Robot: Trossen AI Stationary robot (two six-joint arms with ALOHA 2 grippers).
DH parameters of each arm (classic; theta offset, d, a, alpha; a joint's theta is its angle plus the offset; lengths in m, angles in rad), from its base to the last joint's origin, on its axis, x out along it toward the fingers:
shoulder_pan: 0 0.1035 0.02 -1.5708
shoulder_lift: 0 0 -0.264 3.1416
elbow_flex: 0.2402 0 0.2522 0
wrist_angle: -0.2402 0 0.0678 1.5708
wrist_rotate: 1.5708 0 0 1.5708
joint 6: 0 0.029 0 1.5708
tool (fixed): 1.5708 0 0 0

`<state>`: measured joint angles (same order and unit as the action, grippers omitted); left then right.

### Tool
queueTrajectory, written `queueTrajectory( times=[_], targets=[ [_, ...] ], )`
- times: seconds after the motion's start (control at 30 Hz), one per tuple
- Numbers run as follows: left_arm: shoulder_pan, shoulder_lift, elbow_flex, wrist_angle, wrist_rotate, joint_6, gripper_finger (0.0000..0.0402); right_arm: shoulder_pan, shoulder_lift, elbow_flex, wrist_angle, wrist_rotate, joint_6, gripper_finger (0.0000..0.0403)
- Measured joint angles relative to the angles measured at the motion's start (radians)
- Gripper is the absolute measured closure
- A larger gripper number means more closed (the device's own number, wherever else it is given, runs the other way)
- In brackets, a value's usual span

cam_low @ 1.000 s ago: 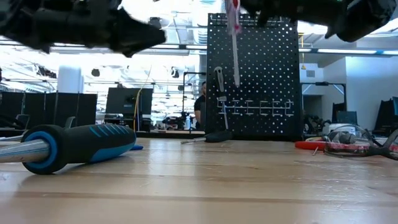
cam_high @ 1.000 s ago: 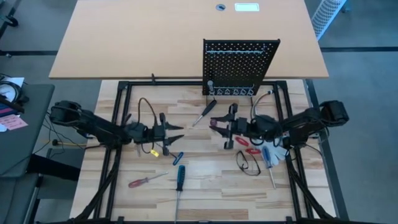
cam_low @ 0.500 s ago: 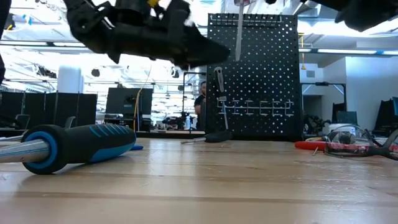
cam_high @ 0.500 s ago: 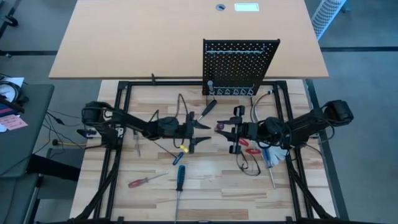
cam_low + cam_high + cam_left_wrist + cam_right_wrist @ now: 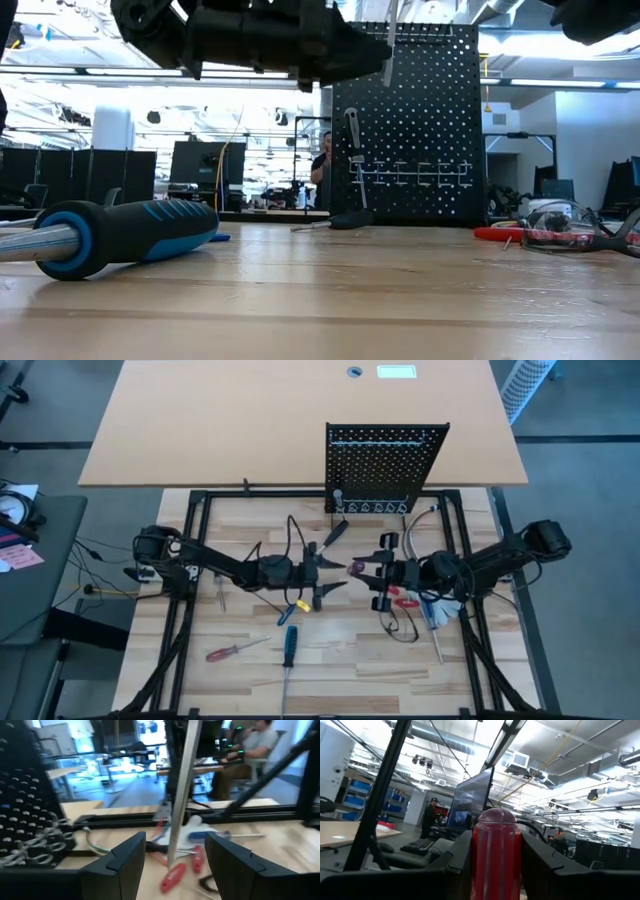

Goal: Hang tools onto peg board
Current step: Hang the right red screwdriver on the pegboard

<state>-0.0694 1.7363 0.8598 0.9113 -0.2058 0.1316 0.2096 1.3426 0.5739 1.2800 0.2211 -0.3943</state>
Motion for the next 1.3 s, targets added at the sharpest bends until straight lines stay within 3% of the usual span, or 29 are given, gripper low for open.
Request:
queueTrajectory(
  times=[0.47, 0.83, 1.3],
  targets=[
    [0.015, 0.0, 0.049, -0.072, -0.015, -0.005, 0.0203, -0.001, 0.0, 0.0, 0.01, 0.016, -0.008, 0.0284],
    [0.038, 0.0, 0.049, -0.094, 0.042, -0.005, 0.0269, -0.004, 0.0, 0.0, 0.007, 0.017, -0.01, 0.0284],
    [0.053, 0.113, 0.115, -0.073, 0.067, -0.035, 0.0285, 0.0, 0.001, 0.0, -0.017, 0.049, -0.037, 0.0284]
  ],
)
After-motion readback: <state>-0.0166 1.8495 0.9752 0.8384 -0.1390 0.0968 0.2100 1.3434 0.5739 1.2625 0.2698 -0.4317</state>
